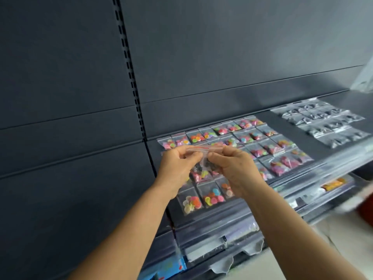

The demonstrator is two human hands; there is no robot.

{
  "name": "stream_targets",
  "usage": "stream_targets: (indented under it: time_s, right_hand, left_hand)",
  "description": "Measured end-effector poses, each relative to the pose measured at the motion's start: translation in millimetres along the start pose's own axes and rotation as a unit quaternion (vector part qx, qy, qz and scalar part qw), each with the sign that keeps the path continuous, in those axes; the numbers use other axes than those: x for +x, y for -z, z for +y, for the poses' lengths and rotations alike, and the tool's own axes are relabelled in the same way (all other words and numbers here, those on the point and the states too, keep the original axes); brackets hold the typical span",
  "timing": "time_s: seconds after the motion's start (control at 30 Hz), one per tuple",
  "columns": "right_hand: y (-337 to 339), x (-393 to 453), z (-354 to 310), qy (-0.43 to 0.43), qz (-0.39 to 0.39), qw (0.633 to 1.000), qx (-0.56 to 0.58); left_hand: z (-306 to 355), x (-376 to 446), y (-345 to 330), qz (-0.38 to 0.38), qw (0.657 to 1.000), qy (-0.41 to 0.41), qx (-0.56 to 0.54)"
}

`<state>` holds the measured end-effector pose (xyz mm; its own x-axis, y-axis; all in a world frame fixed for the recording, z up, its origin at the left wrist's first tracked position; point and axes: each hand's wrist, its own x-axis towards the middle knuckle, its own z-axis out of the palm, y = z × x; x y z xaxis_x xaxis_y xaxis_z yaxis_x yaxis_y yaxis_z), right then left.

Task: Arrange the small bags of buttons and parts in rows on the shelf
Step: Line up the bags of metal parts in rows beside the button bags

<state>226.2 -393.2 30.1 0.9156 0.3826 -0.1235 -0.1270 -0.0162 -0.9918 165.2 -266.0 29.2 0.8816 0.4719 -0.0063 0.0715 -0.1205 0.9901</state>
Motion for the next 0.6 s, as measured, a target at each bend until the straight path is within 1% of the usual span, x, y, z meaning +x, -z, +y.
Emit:
stream_targets:
  time_s: [0.13, 0.27, 0.33, 0.4, 0.5, 0.6]
  right_hand:
    - [58, 1, -7, 0.026, 0.007, 1.0, 0.008]
    - [133, 6, -15, 0.037, 0.09, 0.995, 0.024]
    - [171, 8, -18, 0.042, 0.113, 0.992, 0.04]
    - [203, 7, -19, 0.044, 0.092, 0.994, 0.026]
    - [243, 5, -23, 0.052, 0.056, 0.997, -0.016]
    - [285, -1, -30, 0.067, 0.072, 0.995, 0.0]
  left_hand:
    - [14, 7, -58, -0.013, 1.0, -0.018, 0.008]
    - [28, 17, -122, -0.015, 1.0, -0.02, -0.01]
    - [37, 21, -155, -0.013, 0.999, -0.014, -0.033]
    - [47, 23, -189, -0.025, 0.999, -0.003, -0.043]
    - [59, 20, -242, -0.091, 0.994, 0.007, -0.058]
    - [71, 14, -294, -0.132, 0.989, 0.005, -0.062]
